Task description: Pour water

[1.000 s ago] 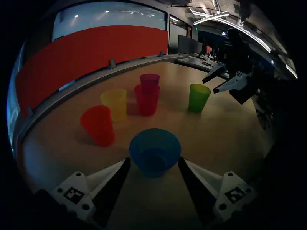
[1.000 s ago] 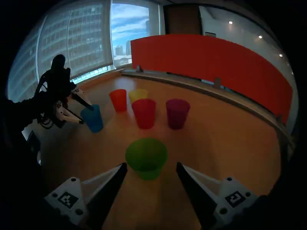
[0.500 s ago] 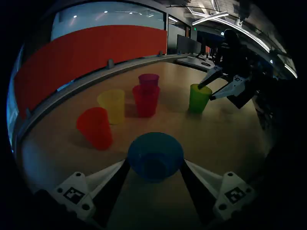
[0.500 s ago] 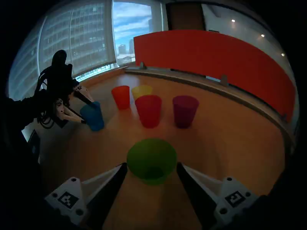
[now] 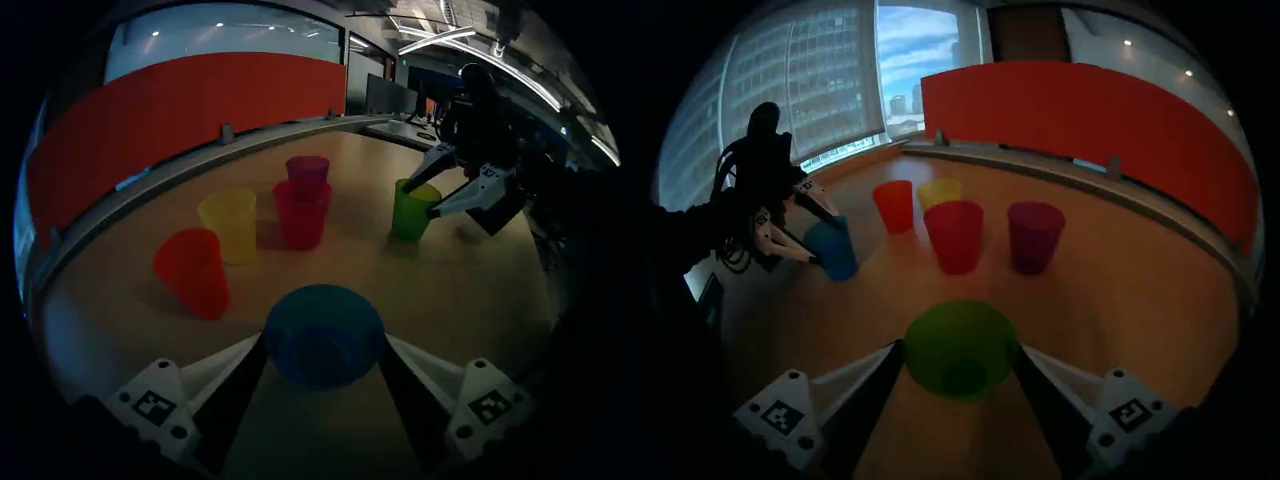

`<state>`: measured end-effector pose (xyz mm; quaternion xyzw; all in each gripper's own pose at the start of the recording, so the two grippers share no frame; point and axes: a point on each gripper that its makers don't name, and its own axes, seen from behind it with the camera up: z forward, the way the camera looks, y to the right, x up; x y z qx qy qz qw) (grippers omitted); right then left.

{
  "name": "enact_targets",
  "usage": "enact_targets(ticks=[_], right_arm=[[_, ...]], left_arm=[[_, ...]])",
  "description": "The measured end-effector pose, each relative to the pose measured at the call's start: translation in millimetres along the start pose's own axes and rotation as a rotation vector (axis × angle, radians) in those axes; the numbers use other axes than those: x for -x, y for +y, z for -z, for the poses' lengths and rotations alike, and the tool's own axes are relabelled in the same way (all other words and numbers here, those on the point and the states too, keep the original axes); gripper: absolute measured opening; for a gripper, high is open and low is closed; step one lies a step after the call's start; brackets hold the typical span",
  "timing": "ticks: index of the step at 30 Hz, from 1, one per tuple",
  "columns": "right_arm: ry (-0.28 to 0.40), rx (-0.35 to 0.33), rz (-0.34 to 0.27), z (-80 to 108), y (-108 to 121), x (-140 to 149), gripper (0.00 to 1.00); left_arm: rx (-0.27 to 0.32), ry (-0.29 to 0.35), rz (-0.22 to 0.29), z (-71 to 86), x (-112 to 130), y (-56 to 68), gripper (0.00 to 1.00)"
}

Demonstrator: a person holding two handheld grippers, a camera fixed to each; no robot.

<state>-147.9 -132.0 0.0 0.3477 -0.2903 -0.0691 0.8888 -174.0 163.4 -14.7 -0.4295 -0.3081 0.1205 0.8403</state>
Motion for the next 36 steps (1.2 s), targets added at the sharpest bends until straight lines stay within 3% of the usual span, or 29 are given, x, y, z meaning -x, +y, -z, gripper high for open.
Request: enact_targets(ticks=[20,23,36], right_arm=[[-0.007,0.016,0.029,-10.3,3.2,3.5,0.99],[-0.012,0.024,0.040,-10.2,5.8,5.4,0.92],[0.014,0.031,0.042,3.2,3.9,-10.5,0.91]], left_arm=[[0.003,-0.003,0.000,-0.2,0.7,0.6,0.87],[0.001,-0.004,0.001,0.5,0.9,0.2,0.87],[-0.018,0.023,0.002,12.5,-9.8,0.2,0.87]])
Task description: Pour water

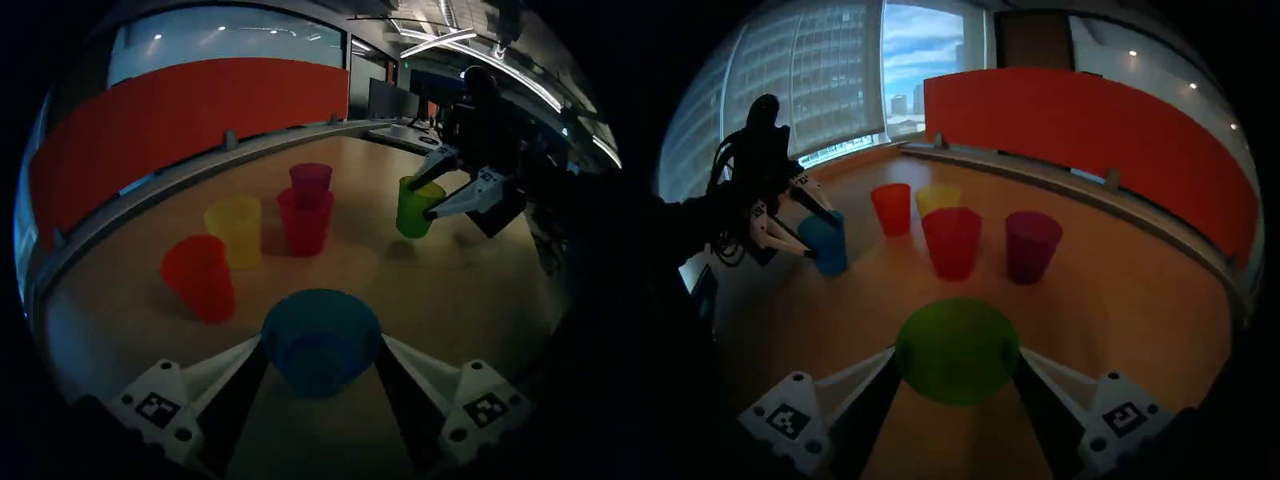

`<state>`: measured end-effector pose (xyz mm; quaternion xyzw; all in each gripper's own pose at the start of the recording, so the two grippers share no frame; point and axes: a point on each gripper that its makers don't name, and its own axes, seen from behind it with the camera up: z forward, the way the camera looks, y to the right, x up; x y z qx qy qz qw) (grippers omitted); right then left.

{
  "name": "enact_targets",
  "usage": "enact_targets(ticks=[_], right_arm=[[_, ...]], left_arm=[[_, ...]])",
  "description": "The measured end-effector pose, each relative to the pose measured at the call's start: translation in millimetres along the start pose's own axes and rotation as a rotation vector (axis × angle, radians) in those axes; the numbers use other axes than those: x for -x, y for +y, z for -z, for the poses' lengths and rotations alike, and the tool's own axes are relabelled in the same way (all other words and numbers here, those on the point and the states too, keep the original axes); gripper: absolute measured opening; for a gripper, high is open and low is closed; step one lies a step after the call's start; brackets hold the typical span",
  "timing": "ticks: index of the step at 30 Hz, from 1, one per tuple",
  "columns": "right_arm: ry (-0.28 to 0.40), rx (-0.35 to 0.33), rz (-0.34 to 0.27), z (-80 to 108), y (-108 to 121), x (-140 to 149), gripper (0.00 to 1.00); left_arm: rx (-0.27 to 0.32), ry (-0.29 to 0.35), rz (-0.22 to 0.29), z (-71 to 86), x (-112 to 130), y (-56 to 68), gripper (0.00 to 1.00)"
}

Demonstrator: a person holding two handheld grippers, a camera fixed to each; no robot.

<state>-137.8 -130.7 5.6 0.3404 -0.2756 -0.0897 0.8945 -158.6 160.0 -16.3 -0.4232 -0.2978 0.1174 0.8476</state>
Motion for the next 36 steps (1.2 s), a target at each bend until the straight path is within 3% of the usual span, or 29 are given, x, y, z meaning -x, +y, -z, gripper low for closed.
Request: enact_targets(ticks=[8,17,27,36], right_arm=[[0.039,0.008,0.002,20.8,-5.6,-26.6,0.91],[0.094,0.031,0.052,50.5,-19.0,-61.5,0.91],[0.174,0.050,0.090,82.2,-34.3,-97.3,0.91],[0.240,0.055,0.095,99.2,-42.2,-119.4,0.91]], left_arm=[[-0.010,0.065,-0.002,25.0,-28.2,5.6,0.87],[-0.041,0.143,-0.042,61.3,-62.5,14.1,0.87],[-0.074,0.285,-0.041,101.6,-100.8,22.6,0.87],[-0.078,0.424,-0.004,131.5,-136.4,27.5,0.87]])
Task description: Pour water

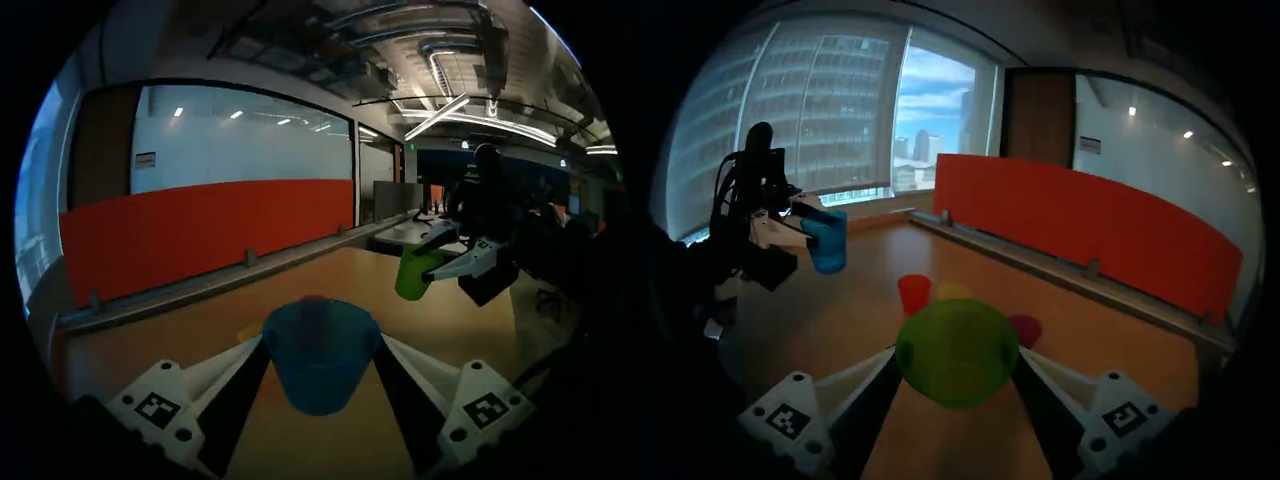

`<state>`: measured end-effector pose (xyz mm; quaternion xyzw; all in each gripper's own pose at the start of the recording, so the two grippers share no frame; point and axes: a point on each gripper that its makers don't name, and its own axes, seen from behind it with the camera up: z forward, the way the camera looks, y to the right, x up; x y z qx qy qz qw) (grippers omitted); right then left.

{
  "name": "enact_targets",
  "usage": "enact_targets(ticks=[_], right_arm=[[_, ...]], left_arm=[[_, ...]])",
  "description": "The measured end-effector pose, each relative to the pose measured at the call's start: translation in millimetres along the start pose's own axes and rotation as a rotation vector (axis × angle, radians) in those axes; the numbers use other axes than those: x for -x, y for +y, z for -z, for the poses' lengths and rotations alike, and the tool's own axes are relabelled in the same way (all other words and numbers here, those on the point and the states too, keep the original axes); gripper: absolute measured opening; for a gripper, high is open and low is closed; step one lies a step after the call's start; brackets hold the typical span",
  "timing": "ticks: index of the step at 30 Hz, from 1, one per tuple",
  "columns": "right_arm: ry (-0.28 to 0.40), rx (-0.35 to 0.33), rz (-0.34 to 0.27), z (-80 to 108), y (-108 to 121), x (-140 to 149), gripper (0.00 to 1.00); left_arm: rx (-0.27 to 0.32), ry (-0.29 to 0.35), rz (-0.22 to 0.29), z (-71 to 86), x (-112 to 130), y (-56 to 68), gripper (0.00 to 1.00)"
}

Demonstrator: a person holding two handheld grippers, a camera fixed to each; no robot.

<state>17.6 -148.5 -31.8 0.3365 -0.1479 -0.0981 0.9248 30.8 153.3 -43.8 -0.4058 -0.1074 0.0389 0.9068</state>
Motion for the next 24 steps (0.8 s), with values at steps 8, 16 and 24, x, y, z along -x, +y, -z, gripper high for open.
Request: enact_targets(ticks=[8,16,24], right_arm=[[0.048,0.001,0.002,5.6,-2.9,-17.0,0.91],[0.084,-0.005,-0.008,8.8,-3.9,-26.4,0.91],[0.105,-0.009,-0.013,9.1,-4.4,-30.4,0.91]], left_arm=[[-0.011,0.083,0.012,7.6,-31.1,1.8,0.87],[-0.008,0.160,0.034,8.2,-55.5,7.8,0.87],[-0.004,0.179,0.036,7.3,-63.9,9.6,0.87]])
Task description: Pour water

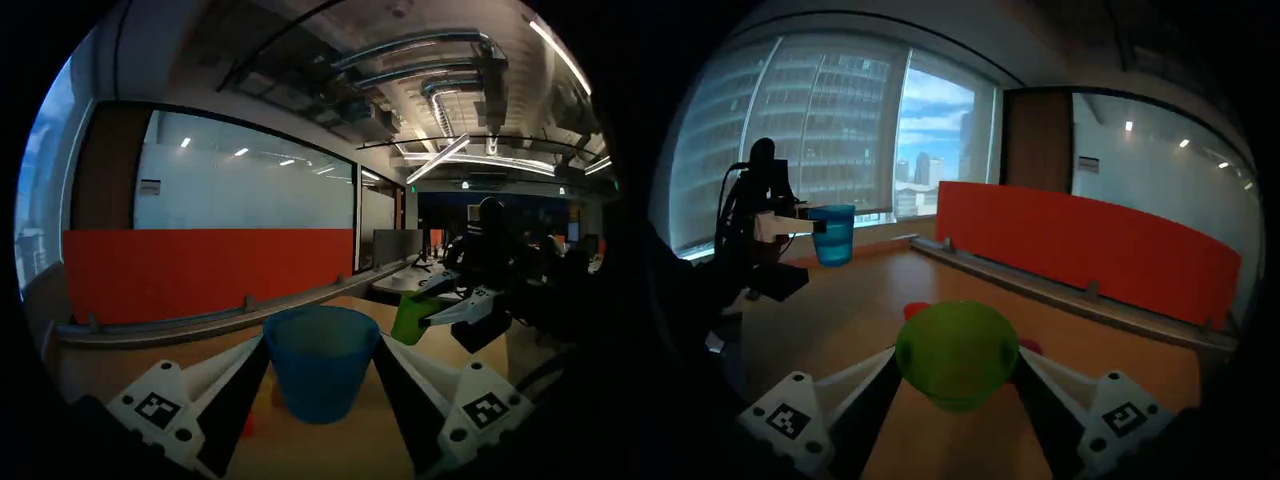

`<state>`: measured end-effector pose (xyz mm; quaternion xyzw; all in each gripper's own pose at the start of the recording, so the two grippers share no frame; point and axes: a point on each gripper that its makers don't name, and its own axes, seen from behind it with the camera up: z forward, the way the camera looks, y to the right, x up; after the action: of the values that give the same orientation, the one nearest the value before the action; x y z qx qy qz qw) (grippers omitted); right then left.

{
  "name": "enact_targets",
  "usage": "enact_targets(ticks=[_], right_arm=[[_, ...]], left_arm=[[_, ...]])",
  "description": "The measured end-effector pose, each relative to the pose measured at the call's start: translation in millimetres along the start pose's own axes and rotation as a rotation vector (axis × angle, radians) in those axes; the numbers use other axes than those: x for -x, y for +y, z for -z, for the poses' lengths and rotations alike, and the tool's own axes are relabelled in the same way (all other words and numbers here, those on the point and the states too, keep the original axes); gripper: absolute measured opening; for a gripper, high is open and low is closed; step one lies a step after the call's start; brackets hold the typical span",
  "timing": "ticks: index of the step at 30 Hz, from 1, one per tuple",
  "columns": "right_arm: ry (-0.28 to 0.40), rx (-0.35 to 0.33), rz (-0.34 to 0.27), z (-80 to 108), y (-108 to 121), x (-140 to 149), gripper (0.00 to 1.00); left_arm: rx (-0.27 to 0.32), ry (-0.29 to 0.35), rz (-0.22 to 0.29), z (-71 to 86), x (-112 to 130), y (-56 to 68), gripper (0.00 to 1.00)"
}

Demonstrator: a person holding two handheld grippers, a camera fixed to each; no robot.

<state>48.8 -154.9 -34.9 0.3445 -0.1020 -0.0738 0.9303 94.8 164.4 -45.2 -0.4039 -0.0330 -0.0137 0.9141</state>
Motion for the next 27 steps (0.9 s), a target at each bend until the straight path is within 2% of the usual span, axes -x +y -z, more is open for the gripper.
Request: enact_targets(ticks=[8,27], right_arm=[[0.020,-0.004,-0.017,-1.2,1.2,-1.2,0.91],[0.059,-0.008,-0.011,-2.3,-0.6,-7.9,0.92]], left_arm=[[0.002,-0.012,-0.015,-1.4,0.3,2.7,0.87],[0.005,-0.026,-0.037,-2.3,0.0,1.4,0.87]])
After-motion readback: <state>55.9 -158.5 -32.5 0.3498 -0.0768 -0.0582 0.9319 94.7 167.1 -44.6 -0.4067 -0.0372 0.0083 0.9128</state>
